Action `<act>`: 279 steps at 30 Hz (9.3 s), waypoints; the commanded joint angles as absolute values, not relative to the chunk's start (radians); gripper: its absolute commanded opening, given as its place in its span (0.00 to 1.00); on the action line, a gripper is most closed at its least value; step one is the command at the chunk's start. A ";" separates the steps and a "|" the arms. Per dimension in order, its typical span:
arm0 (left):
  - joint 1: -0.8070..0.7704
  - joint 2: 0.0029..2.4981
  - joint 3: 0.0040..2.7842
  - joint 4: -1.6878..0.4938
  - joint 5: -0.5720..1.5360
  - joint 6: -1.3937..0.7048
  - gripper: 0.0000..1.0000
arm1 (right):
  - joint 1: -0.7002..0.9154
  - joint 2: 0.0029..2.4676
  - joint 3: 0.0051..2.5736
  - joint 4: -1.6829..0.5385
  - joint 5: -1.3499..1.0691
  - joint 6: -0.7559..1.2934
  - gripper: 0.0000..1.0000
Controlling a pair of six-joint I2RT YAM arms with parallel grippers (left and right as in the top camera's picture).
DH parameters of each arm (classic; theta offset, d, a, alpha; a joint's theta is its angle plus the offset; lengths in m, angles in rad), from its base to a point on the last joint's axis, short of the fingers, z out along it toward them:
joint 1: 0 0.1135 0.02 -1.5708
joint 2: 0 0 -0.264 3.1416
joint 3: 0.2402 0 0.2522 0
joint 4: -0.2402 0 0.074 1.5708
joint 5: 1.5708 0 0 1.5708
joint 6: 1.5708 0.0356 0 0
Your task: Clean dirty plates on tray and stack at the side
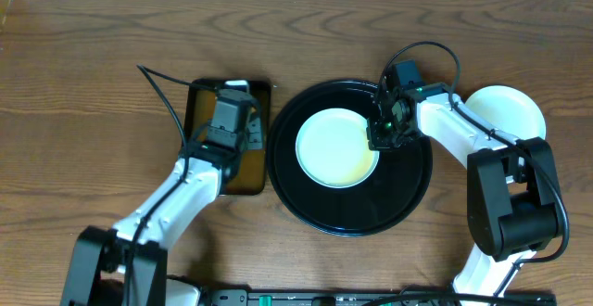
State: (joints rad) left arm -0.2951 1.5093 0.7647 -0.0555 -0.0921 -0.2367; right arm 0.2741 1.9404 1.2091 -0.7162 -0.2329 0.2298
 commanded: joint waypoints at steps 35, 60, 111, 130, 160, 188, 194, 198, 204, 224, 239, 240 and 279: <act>-0.109 1.423 0.750 -0.099 0.106 -0.161 0.46 | 0.290 1.995 1.198 -0.690 -0.222 0.232 0.02; -0.109 1.424 0.750 -0.313 0.209 -0.188 0.48 | 0.265 1.924 1.198 -0.615 -0.347 0.173 0.01; -0.109 1.424 0.750 -0.310 0.209 -0.188 0.49 | 0.505 1.523 1.198 -0.827 0.560 -0.257 0.01; -0.109 1.424 0.750 -0.309 0.209 -0.188 0.49 | 0.496 1.523 1.198 -0.712 0.550 -0.144 0.01; -0.109 1.424 0.750 -0.310 0.209 -0.188 0.49 | 0.498 1.523 1.198 -0.735 0.462 -0.091 0.01; -0.109 1.424 0.750 -0.309 0.209 -0.188 0.49 | 0.488 1.522 1.198 -0.626 0.653 0.030 0.01; -0.109 1.424 0.750 -0.309 0.209 -0.188 0.49 | 0.488 1.522 1.198 -0.669 0.432 -0.028 0.01; -0.109 1.424 0.750 -0.309 0.209 -0.188 0.49 | 0.488 1.522 1.198 -0.730 0.431 -0.020 0.01; -0.109 1.424 0.750 -0.309 0.209 -0.188 0.49 | 0.482 1.522 1.198 -0.692 0.610 0.100 0.01; -0.109 1.424 0.750 -0.309 0.209 -0.188 0.49 | 0.190 1.457 1.198 -0.659 0.157 0.537 0.01; -0.109 1.424 0.750 -0.309 0.209 -0.188 0.49 | -0.002 1.457 1.198 -0.730 -0.112 0.417 0.01; -0.109 1.424 0.750 -0.309 0.209 -0.188 0.49 | -0.012 1.457 1.198 -0.733 -0.119 0.442 0.01; -0.109 1.424 0.750 -0.309 0.209 -0.188 0.49 | -0.634 1.774 1.196 -0.666 -0.173 0.384 0.01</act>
State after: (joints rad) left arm -0.1127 1.4178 0.7574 -0.3077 0.2043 -0.1829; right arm -0.6300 1.7565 1.1938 -0.6628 -0.1871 0.4084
